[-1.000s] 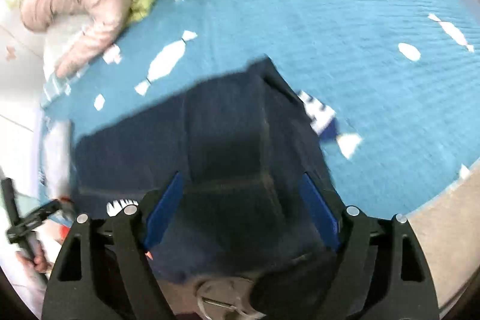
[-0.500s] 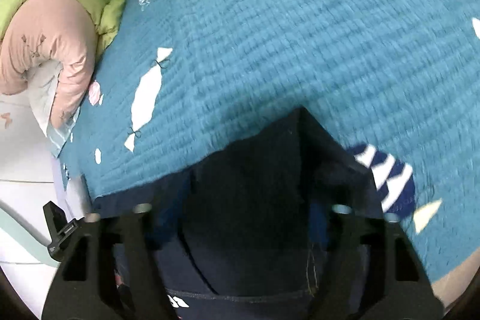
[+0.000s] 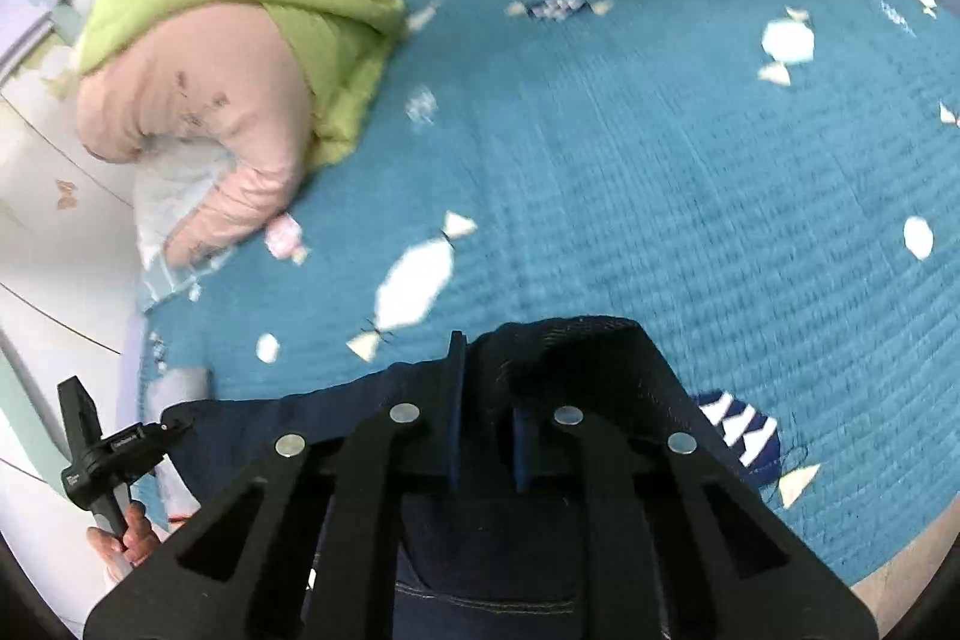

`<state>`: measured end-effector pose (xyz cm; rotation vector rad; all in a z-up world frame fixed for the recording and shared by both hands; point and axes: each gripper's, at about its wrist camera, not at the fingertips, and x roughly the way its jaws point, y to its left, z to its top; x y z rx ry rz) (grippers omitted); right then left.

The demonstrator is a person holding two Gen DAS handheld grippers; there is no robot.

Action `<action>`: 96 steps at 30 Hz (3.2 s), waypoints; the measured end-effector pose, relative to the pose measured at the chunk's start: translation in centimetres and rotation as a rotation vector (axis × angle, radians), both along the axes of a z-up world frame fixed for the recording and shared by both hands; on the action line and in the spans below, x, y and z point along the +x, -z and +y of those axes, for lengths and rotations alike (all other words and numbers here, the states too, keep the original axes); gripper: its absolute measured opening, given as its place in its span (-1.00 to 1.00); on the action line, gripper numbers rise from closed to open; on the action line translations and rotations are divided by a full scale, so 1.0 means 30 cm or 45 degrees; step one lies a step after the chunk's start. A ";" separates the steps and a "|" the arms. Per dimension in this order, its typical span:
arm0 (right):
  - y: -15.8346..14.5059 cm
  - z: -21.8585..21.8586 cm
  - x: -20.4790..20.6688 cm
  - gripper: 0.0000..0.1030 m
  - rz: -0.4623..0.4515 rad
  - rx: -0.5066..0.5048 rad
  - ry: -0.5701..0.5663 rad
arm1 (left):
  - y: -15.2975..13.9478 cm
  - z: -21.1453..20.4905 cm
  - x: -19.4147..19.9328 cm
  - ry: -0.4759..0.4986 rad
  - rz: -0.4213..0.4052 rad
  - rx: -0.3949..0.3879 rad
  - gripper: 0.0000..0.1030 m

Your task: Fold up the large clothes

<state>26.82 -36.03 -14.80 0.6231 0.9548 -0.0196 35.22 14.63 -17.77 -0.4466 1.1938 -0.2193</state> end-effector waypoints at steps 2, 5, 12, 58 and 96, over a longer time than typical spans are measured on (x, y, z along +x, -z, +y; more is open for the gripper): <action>-0.044 -0.003 0.034 -0.79 -0.042 -0.011 -0.010 | -0.062 -0.001 0.019 -0.003 -0.052 0.012 -0.64; -0.089 -0.022 0.120 -0.79 -0.077 -0.021 0.009 | -0.149 -0.022 0.081 0.001 -0.119 0.034 -0.63; 0.001 -0.082 0.260 0.49 0.050 0.001 0.045 | -0.088 -0.052 0.257 0.024 0.007 0.203 0.81; 0.377 -0.008 -0.153 -0.96 0.371 0.279 0.197 | 0.210 0.037 -0.155 0.067 0.237 -0.013 -0.76; 0.214 0.066 -0.131 -0.93 0.272 0.432 0.239 | 0.007 -0.036 -0.157 0.083 0.045 0.307 -0.69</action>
